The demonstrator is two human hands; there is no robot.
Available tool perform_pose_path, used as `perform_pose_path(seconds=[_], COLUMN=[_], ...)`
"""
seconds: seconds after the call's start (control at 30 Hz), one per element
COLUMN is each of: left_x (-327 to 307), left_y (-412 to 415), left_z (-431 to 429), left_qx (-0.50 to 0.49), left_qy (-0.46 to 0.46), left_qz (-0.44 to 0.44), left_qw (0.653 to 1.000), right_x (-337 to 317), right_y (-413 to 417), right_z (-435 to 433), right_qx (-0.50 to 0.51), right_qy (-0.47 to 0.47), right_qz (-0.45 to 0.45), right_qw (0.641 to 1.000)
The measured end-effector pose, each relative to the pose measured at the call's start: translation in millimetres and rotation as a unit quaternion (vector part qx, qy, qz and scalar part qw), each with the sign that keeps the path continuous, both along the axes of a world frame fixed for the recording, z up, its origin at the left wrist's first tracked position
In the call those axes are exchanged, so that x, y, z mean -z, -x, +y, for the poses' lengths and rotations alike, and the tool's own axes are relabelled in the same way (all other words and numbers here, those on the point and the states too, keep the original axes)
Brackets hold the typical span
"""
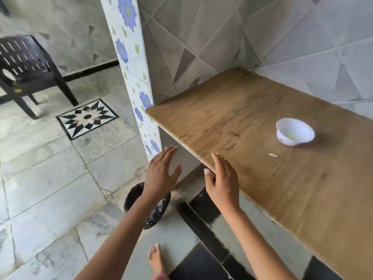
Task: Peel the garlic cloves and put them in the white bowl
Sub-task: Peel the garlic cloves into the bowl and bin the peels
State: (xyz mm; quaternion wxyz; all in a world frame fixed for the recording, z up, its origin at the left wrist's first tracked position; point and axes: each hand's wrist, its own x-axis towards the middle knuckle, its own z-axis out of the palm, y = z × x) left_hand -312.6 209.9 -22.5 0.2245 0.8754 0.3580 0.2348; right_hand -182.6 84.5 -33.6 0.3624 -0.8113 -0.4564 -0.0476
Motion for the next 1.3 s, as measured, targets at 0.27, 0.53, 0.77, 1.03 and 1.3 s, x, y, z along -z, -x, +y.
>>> perform_pose_path(seconds=[0.27, 0.53, 0.77, 1.03, 1.3], left_x=[-19, -32, -23, -28, -75], left_y=[-126, -227, -277, -301, -383], left_z=[-110, -151, -132, -111, -108], left_qx=[0.173, 0.257, 0.283, 0.335, 0.319], left_qy=[-0.018, -0.037, -0.002, -0.023, 0.002], left_qz=[0.024, 0.034, 0.086, 0.100, 0.097], left_qw=[0.984, 0.965, 0.955, 0.937, 0.943], right_x=[-12, -17, -1, 7, 3], right_y=[-66, -139, -190, -199, -192], right_z=[-144, -212, -217, -210, -206], right_qx=[0.193, 0.300, 0.354, 0.368, 0.365], right_qy=[-0.008, 0.076, 0.215, 0.267, 0.274], right_qz=[-0.036, -0.038, 0.027, 0.042, 0.062], right_qw=[0.980, 0.950, 0.910, 0.890, 0.888])
